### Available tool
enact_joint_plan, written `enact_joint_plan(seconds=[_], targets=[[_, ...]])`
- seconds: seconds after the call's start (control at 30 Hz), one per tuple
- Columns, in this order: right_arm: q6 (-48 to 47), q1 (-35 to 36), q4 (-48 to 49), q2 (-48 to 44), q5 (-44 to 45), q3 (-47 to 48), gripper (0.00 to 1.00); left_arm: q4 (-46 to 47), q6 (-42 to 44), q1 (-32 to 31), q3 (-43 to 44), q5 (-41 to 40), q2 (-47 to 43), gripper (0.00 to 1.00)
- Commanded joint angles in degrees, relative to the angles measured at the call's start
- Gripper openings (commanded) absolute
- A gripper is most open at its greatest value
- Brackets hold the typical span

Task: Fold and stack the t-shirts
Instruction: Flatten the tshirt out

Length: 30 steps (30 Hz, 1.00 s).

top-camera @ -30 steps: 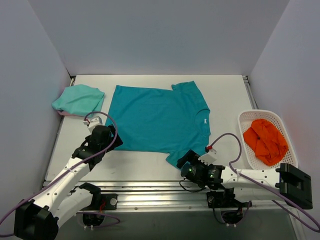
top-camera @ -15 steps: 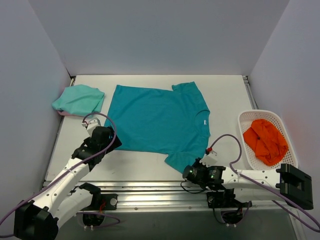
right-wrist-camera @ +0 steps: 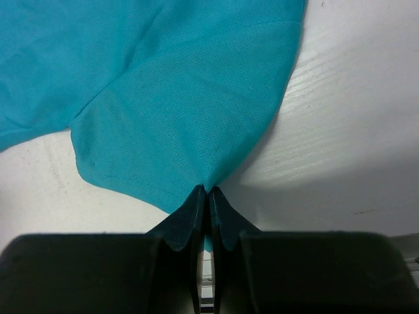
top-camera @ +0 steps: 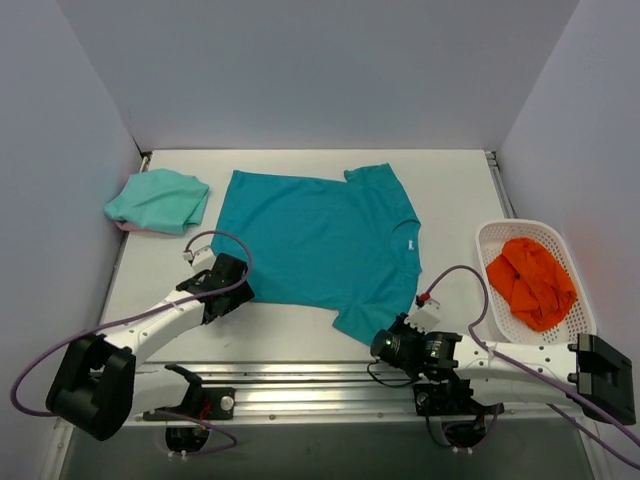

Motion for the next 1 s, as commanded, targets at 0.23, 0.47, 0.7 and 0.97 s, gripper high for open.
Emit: enact_joint_plan(seconds=[0.23,0.47,0.7,0.97], targets=[[-5.14,-0.67,-5.0,-4.16,4.82,3.12,0.0,10.92,-17.51,-5.17,-2.86,-11.78,7.77,0.94],[-6.2,-0.58,-5.88,-7.51,4.38,2.5,0.0,3.29,-26.47,-9.04,-2.87,-18.9,4.96,0.88],[-6.55,-0.58,-7.81,-8.47,5.52,4.16,0.0,-0.95,-29.99,-9.14,-1.73,-21.36,6.79,0.51],[-5.94,-0.67,-13.7,-11.81,7.63,5.93,0.0,-1.13,-30.53,-9.49,-0.14,-22.77,10.14,0.33]])
